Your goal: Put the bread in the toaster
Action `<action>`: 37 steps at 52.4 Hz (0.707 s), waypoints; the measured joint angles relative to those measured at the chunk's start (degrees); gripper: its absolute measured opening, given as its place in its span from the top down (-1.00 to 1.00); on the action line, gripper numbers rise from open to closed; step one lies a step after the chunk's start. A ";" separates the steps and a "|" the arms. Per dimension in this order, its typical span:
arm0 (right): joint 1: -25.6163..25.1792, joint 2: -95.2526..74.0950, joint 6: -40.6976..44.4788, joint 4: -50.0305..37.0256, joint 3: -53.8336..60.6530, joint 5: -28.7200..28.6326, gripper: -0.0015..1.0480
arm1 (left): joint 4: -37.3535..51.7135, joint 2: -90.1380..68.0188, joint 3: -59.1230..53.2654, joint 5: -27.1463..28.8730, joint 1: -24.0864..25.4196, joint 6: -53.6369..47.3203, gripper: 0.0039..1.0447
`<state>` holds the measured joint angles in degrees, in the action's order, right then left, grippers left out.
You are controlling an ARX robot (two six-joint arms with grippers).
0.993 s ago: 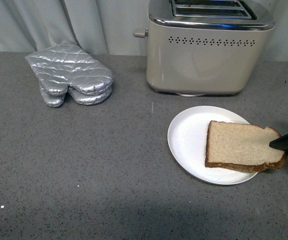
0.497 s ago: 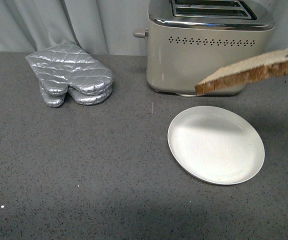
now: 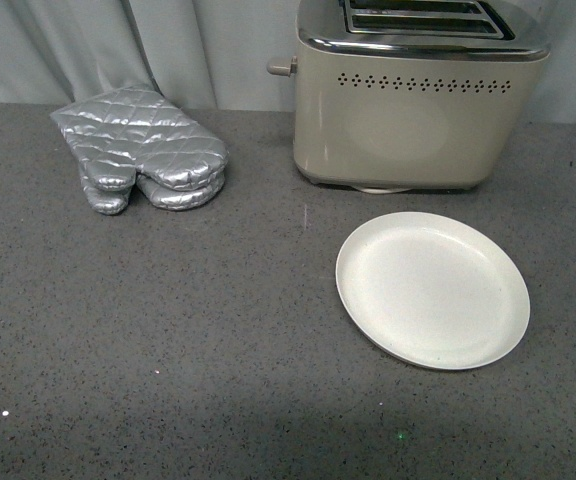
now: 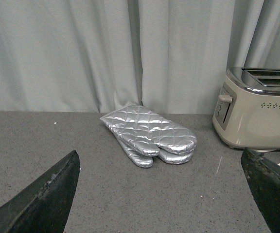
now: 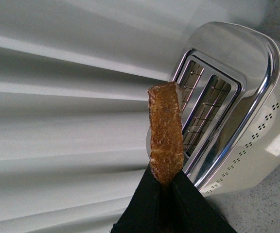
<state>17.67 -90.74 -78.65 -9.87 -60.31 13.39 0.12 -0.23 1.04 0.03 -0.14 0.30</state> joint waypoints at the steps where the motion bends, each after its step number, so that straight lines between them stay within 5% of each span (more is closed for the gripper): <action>1: 0.15 -0.37 -0.17 0.20 -0.35 0.15 0.98 | 0.00 0.00 0.00 0.00 0.00 0.00 -0.88; 37: 2.32 -10.08 -6.84 4.72 -7.50 6.27 0.98 | 0.00 0.00 0.00 0.00 0.00 0.00 -0.88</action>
<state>19.99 -100.82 -85.49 -5.15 -67.81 19.66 0.12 -0.23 1.04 0.03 -0.14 0.30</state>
